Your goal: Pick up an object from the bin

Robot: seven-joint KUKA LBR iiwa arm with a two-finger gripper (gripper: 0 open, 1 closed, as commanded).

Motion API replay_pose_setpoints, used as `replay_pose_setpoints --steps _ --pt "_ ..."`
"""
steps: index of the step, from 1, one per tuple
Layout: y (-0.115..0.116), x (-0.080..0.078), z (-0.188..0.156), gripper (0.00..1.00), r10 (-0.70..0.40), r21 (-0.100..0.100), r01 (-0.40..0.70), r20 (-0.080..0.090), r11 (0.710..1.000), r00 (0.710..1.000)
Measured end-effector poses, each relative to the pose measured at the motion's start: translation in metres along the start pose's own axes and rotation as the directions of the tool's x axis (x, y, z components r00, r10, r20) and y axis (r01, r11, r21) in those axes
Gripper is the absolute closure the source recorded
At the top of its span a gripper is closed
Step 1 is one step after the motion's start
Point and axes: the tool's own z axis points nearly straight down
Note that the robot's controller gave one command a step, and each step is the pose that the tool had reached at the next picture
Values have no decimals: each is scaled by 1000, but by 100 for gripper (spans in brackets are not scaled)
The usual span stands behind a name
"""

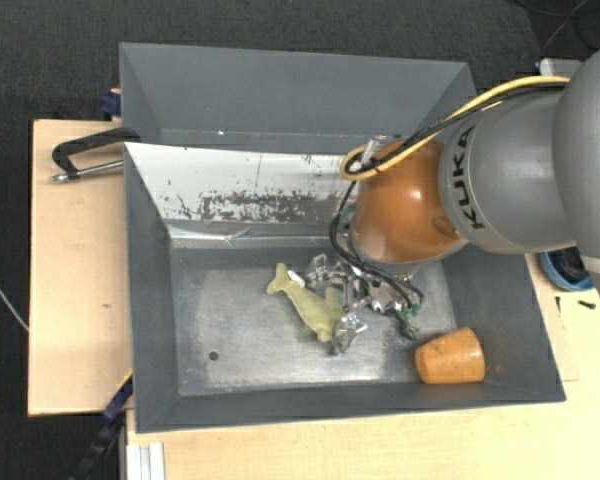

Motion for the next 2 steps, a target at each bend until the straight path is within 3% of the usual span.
replay_pose_setpoints --steps 1,2 --pt "-1 -1 -2 100 0 1 0 5 1000 1000" --pt "12 -17 -176 100 -281 6 281 10 960 960"
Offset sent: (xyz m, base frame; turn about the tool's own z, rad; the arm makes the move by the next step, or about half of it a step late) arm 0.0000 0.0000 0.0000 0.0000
